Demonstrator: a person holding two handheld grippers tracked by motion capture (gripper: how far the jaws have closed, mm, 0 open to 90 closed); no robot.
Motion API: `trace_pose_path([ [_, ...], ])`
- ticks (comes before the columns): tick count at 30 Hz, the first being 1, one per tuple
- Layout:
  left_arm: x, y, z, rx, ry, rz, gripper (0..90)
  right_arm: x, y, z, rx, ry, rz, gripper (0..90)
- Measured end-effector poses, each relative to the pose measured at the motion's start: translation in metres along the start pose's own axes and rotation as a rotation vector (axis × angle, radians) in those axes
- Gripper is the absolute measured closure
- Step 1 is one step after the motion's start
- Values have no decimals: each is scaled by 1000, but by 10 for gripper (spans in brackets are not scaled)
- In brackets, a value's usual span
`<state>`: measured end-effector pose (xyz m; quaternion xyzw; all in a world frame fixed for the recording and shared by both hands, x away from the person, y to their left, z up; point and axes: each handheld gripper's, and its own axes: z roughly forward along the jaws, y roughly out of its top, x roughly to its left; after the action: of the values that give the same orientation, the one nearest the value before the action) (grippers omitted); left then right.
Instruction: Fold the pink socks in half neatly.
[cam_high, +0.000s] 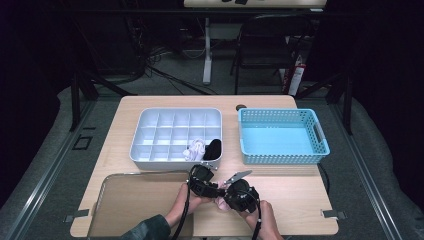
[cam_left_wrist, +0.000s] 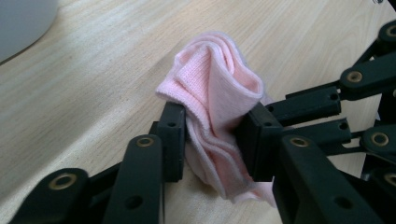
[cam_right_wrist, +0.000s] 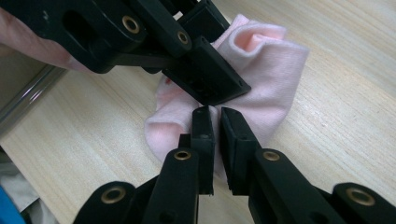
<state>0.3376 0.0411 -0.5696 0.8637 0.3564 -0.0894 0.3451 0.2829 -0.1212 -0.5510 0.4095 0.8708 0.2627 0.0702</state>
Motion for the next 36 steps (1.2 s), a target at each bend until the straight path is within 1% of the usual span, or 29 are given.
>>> trace_pose_path([
  [1,0,0,0,-5,-2,3,694,-2,0,0,-2,28,14,837],
  [2,0,-1,0,-9,-2,8,702,-4,0,-1,-4,33,8,822],
  [3,0,-1,0,-11,-4,8,710,-6,-1,-1,-21,46,26,804],
  [5,0,-1,-1,-12,-6,12,718,-11,-1,-5,-6,63,20,743],
  [6,1,-1,-1,-14,-8,11,720,-13,-2,-6,-9,67,19,700],
  [7,1,-1,-1,-13,-9,14,722,-15,-2,-9,-14,62,26,655],
  [8,2,-1,-2,-16,-20,13,723,-17,-3,-11,-30,58,40,608],
  [9,2,-1,-2,-16,-13,10,725,-21,-3,-16,-34,52,35,584],
  [10,2,-1,-2,-14,-25,19,725,-25,-4,-19,-41,38,30,561],
  [11,2,-1,-3,-11,-15,35,725,-29,-5,-22,-51,17,34,551],
  [12,2,-1,-3,-13,-15,33,725,-33,-6,-24,-65,1,45,543],
  [13,2,-1,-3,-13,-16,33,725,-38,-8,-27,-61,-3,46,517],
  [15,1,-1,-3,-14,-17,38,726,-47,-10,-28,-54,-20,66,450],
  [17,1,-1,-5,-18,-11,47,726,-54,-13,-27,-67,-33,84,369],
  [18,1,-1,-5,-20,-19,54,726,-57,-14,-27,-59,-56,76,334],
  [20,-1,-1,-8,-26,5,70,725,-62,-15,-28,-55,-69,76,258],
  [21,-2,0,-9,-32,9,73,726,-66,-16,-29,-50,-67,78,228],
  [23,-3,0,-11,-36,20,85,726,-71,-18,-28,-59,-68,97,168],
  [25,-3,0,-13,-44,29,91,726,-76,-19,-28,-52,-77,105,142],
  [26,-4,0,-14,-47,35,95,726,-78,-19,-29,-45,-72,104,125],
  [27,-4,0,-16,-53,40,97,726,-80,-20,-28,-47,-68,110,89],
  [28,-4,0,-17,-55,39,103,726,-81,-20,-28,-34,-75,108,62],
  [29,-4,0,-18,-56,44,108,726,-82,-21,-28,-41,-75,115,39],
  [30,-5,0,-19,-68,54,114,726,-83,-21,-28,-36,-90,109,9],
  [31,-5,0,-21,-69,46,122,726,-84,-21,-29,-41,-80,117,0],
  [32,-5,0,-22,-70,59,128,726,-85,-22,-29,-53,-82,126,0],
  [34,-8,-1,-25,-83,75,140,726,-89,-24,-30,-34,-99,125,0],
  [35,-8,-1,-27,-84,76,150,726,-90,-24,-30,-43,-89,138,0],
  [36,-10,-1,-29,-93,98,157,726,-92,-26,-29,-51,-97,148,0],
])
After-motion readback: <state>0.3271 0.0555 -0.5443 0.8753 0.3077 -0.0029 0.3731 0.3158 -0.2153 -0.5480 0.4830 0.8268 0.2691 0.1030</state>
